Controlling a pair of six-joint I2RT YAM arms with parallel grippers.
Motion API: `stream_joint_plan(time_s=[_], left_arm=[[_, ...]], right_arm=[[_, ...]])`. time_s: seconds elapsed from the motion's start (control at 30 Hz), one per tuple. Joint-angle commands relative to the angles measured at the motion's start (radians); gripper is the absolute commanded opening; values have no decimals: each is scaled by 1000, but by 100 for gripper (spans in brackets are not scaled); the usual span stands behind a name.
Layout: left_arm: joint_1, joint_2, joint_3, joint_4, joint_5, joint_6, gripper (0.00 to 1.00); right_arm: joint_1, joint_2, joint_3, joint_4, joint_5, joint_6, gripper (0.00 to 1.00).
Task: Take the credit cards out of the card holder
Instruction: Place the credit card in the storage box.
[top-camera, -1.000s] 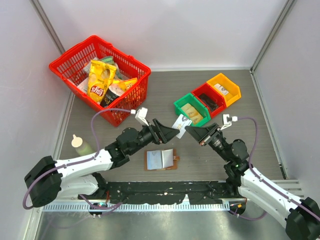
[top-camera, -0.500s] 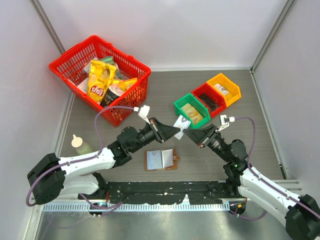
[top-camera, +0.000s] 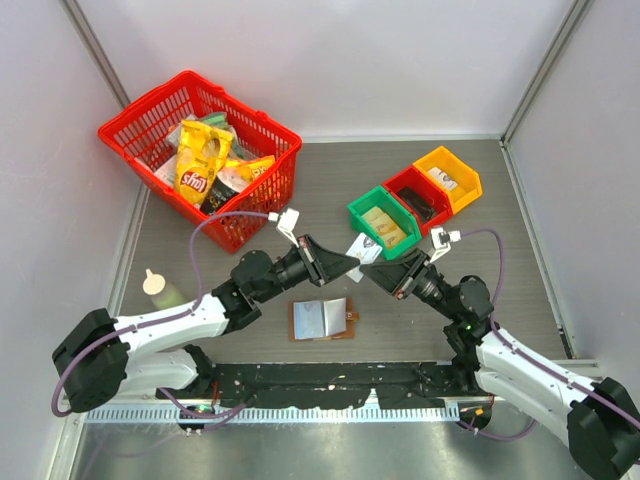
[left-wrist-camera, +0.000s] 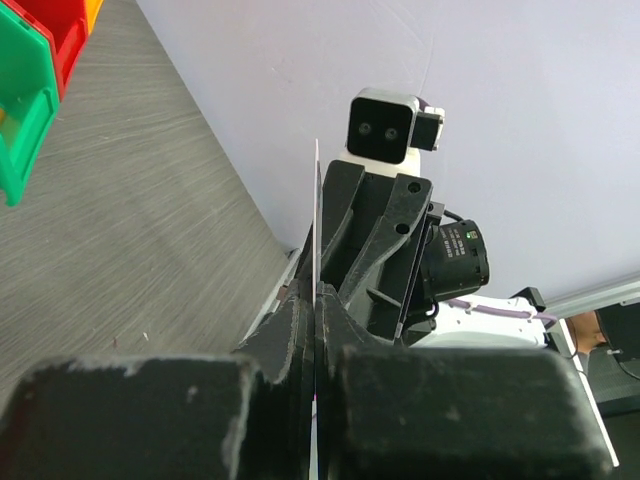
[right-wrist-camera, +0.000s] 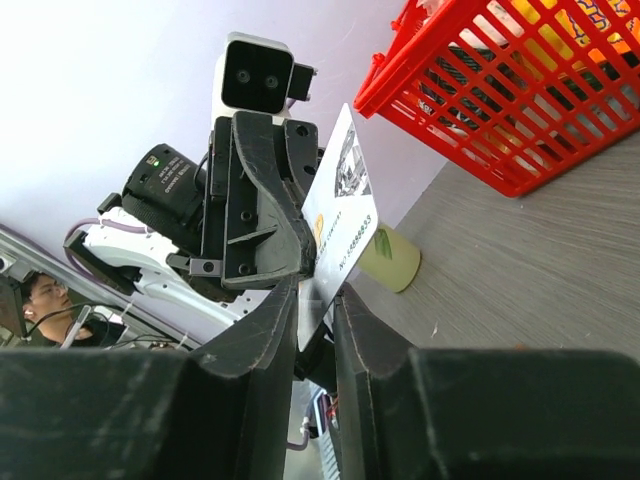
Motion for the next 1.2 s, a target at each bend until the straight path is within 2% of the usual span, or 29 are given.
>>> stream_joint_plan(time_s=[0.0, 0.07, 0.17, 0.2, 0.27, 0.37, 0.5, 0.6, 0.67, 0.73, 0.83, 0.93, 1.17], left_arm=[[14, -9, 28, 1, 55, -9, 0], [20, -3, 30, -3, 70, -10, 0], [40, -3, 33, -10, 86, -19, 0], [49, -9, 33, -22, 93, -18, 3], [85, -25, 36, -61, 110, -19, 15], [179, -71, 47, -159, 159, 8, 43], [291, -179, 108, -465, 178, 140, 72], [354, -268, 189, -761, 118, 301, 85], [380, -321, 247, -930, 51, 405, 91], [396, -371, 287, -1074, -17, 506, 94], [400, -440, 300, -1194, -112, 629, 98], [402, -526, 271, -1234, -219, 715, 100], [400, -638, 165, -1194, -269, 748, 100]], right_arm=[[5, -2, 57, 73, -35, -33, 25], [5, 7, 63, 67, -35, -38, 22], [5, 11, 65, 56, -33, -44, 5], [4, 7, 69, 36, -27, -50, 2], [4, 0, 86, -22, -24, -75, 1], [-2, -20, 127, -142, -6, -136, 1], [-45, -32, 236, -411, 0, -245, 1], [-103, -17, 369, -672, 20, -338, 1], [-171, 29, 457, -830, 22, -423, 1], [-263, 87, 527, -899, -21, -469, 1], [-427, 200, 588, -975, -71, -509, 1], [-579, 308, 659, -976, -116, -521, 1], [-792, 604, 868, -947, -76, -567, 1]])
